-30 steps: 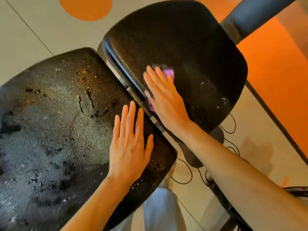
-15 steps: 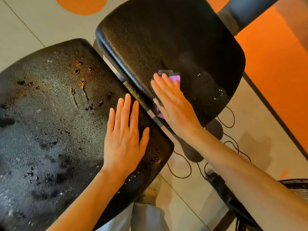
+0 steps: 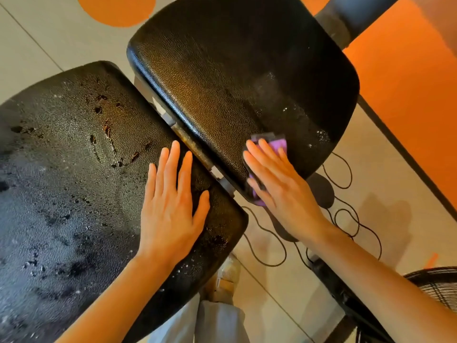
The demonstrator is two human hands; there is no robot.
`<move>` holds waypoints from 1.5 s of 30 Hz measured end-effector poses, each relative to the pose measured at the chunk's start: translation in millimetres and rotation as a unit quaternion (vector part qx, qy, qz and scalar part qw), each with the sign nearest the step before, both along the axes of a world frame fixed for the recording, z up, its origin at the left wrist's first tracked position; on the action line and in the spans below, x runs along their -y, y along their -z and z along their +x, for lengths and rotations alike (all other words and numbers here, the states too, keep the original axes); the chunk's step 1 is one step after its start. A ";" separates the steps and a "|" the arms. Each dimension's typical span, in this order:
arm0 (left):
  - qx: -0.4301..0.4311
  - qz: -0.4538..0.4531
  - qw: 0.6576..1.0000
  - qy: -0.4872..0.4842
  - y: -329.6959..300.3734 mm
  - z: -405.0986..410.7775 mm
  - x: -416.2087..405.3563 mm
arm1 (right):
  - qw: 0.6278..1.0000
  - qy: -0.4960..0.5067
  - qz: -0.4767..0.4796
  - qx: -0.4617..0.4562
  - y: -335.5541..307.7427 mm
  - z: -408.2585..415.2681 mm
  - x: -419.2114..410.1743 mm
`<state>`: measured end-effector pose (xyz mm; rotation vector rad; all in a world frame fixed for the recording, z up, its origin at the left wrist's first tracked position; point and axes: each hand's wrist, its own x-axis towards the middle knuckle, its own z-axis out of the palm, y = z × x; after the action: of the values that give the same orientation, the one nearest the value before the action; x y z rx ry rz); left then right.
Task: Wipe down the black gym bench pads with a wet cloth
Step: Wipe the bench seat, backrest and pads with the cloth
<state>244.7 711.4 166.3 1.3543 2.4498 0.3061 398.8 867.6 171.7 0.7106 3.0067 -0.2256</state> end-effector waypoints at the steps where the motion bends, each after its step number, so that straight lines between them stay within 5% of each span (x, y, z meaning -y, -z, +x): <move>1: 0.003 0.002 1.000 -0.003 -1.0 -0.4 -0.2 | 1.000 -0.006 -0.004 0.008 -2.0 10.0 1.1; 7: -0.002 0.018 1.000 0.022 -0.7 14.3 -25.8 | 0.996 0.033 -0.026 -0.076 7.2 -92.3 -45.9; 13: -0.020 0.009 1.000 0.016 2.1 18.1 -31.9 | 0.997 0.007 -0.047 -0.064 0.6 14.7 -23.6; 19: -0.043 -0.013 0.999 0.020 1.9 20.7 -32.7 | 0.997 0.025 -0.025 -0.071 10.0 -72.3 -65.5; 25: -0.033 -0.005 0.999 0.015 0.3 19.2 -34.2 | 0.998 0.014 -0.044 -0.051 6.0 22.9 -36.5; 31: -0.026 -0.004 0.999 0.021 0.1 18.1 -32.8 | 0.992 0.060 -0.085 -0.071 6.5 -90.5 -86.4; 37: -0.024 0.000 0.999 0.023 -1.5 17.5 -33.6 | 0.993 0.054 -0.066 -0.078 1.7 12.2 -33.3; 42: -0.029 -0.010 0.999 0.029 0.2 18.1 -32.7 | 0.991 0.085 -0.036 -0.093 5.9 -88.1 -88.7; 45: -0.028 -0.008 0.999 0.029 0.3 17.2 -33.1 | 0.994 0.075 -0.019 -0.071 6.8 -56.0 -73.7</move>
<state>261.9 744.5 166.0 1.4424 2.4481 0.2361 342.9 941.3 164.8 0.9558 3.0738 -0.3529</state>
